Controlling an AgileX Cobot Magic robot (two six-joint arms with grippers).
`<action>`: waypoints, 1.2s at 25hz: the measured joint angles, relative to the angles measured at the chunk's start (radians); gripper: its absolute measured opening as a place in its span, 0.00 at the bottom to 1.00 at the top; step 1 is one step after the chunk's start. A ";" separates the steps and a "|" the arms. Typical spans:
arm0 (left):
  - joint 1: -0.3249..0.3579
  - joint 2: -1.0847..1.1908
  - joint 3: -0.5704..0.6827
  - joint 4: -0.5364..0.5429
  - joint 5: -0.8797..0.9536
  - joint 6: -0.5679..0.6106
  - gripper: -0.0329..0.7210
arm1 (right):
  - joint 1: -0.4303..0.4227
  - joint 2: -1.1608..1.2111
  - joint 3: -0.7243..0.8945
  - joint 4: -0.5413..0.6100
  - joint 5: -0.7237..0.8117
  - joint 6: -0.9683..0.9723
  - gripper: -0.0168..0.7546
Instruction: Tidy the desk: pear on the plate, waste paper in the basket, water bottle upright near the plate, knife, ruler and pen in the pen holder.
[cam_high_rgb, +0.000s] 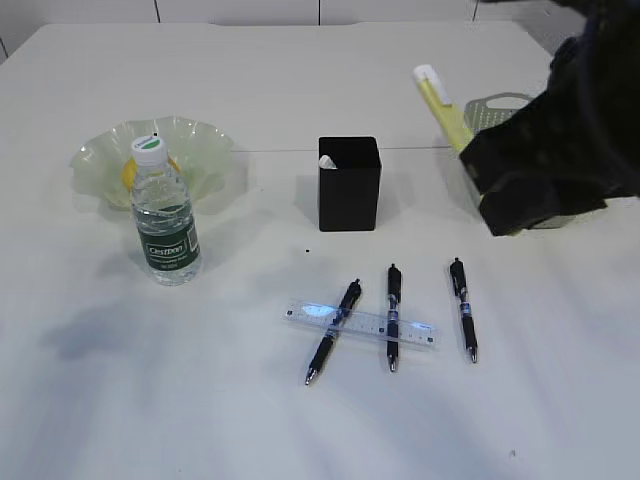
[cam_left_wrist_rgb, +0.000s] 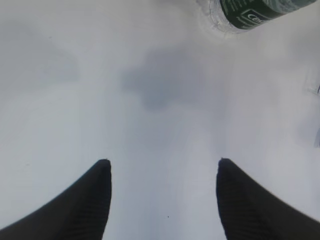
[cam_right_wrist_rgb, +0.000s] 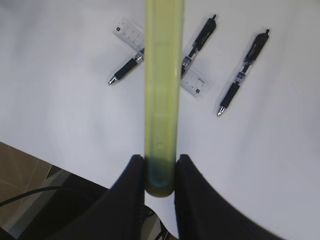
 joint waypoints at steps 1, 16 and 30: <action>0.000 0.000 0.000 0.000 0.000 0.000 0.66 | 0.000 -0.015 0.003 0.000 -0.006 0.000 0.19; 0.000 0.000 0.000 -0.002 0.000 0.000 0.66 | 0.000 0.023 0.006 0.206 -0.235 -0.226 0.19; 0.000 0.000 0.000 0.014 0.000 0.000 0.66 | 0.000 0.049 0.007 0.360 -0.288 -0.433 0.19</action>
